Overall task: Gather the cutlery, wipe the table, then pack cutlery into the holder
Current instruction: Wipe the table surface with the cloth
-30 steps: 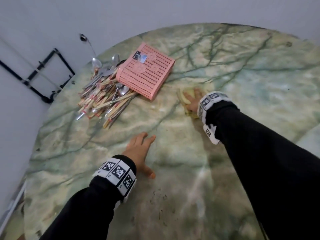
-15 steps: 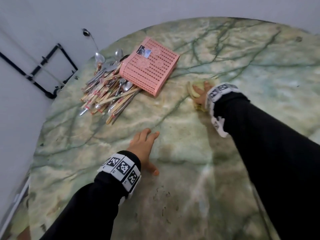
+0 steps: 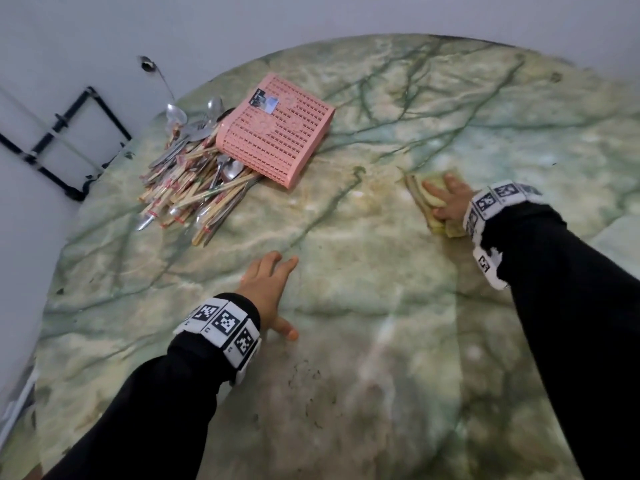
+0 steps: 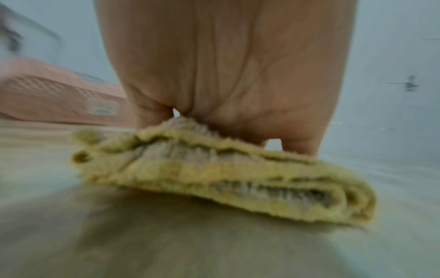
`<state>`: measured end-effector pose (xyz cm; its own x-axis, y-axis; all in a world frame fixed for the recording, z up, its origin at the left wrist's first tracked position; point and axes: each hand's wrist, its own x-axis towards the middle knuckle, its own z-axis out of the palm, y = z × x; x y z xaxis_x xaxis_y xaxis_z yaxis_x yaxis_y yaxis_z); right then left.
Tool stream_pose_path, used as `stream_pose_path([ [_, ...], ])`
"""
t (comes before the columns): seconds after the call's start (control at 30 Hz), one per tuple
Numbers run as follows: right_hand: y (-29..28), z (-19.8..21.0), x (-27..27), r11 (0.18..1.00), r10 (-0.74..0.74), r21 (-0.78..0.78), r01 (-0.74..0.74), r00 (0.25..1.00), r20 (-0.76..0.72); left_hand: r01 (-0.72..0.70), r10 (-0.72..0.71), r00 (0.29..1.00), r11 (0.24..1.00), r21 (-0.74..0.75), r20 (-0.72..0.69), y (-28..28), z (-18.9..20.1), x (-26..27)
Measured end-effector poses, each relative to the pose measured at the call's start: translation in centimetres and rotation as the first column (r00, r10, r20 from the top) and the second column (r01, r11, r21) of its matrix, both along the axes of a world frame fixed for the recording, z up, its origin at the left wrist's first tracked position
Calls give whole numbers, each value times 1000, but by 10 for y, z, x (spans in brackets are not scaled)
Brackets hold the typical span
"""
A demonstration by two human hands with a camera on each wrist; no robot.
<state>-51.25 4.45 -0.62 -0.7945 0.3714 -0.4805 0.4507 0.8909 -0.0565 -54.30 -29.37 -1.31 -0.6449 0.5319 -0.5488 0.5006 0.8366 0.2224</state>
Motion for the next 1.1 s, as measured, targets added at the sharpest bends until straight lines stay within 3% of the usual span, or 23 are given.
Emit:
stream_pose_path([
  [0.07,13,4,-9,993,-115,-2,115,993,-24,1,-1,1000,1000,-15,-7,2,0,0],
  [0.13,-2,7,-27,994,-112,-25,110,992,-54,1,-2,1000,999,-32,-19,4,0,-1],
  [0.3,-102,-7,-34,963,255,-80,-259,965,-56,3,-6,999,997,-72,-38,6,0,-2],
  [0.37,-138,-11,-2,920,387,-60,-387,922,-26,4,-8,999,997,-80,-39,7,0,-2],
  [0.47,-143,-16,62,893,440,-126,-431,897,52,1,-5,999,997,-81,-42,8,1,-2],
  [0.53,-119,-17,89,925,363,-157,-347,928,87,2,-6,999,997,-76,-48,7,0,-2],
  [0.6,-88,-12,98,974,190,-145,-174,976,106,1,-4,999,998,-64,-49,5,1,-1],
  [0.7,-46,-13,84,999,-28,-18,29,997,74,-17,17,999,1000,-13,-50,1,1,3],
  [0.83,-61,-19,55,994,-106,9,106,994,33,-69,75,996,990,125,-44,-9,0,12],
  [0.87,-83,-15,52,996,-82,-33,82,997,-9,-87,97,994,983,163,-50,-13,-1,16],
  [0.97,-163,-24,73,966,255,0,-258,953,-166,-80,96,993,974,212,-64,-30,-4,26],
  [1.0,-195,-19,95,950,304,-63,-307,952,-45,-85,100,994,970,228,-54,-38,-3,28],
  [1.1,-247,-8,166,838,522,-159,-522,852,-51,-187,203,979,940,284,-28,-78,5,30],
])
